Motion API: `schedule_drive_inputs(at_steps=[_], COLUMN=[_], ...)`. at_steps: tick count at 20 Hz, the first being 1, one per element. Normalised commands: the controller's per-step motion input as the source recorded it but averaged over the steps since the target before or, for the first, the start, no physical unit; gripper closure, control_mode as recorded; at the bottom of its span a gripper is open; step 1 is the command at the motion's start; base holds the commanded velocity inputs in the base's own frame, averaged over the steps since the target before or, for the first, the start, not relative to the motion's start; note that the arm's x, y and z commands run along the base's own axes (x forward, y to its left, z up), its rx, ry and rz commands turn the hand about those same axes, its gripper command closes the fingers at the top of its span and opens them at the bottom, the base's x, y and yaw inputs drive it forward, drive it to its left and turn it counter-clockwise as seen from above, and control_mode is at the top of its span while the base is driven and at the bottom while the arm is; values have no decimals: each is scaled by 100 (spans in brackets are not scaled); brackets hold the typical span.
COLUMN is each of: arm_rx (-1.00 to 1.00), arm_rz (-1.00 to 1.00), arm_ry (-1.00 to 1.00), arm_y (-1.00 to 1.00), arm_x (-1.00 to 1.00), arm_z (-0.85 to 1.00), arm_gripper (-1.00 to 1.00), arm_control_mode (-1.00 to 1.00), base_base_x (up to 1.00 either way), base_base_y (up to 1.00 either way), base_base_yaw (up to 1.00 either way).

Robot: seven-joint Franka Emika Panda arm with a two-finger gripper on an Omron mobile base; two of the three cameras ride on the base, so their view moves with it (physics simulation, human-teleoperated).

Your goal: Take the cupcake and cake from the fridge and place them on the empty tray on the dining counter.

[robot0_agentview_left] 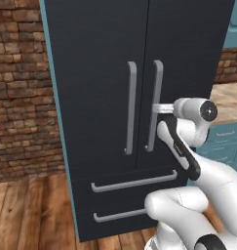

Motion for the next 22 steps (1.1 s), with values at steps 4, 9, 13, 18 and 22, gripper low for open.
schedule_drive_inputs(at_steps=[4,9,13,18,22], arm_rx=[5,0,0,0,0], arm_rz=[0,0,0,0,0], arm_ry=[0,1,1,0,0], arm_y=[-31,-5,0,0,0], arm_x=[55,79,92,99,100], arm_z=[2,0,0,-12,-19], arm_gripper=[-100,-100,-100,-100,-100], arm_control_mode=[-100,-100,-100,-100,-100], base_base_x=[0,0,0,0,0], base_base_y=[0,0,0,0,0], base_base_yaw=[0,0,0,0,0])
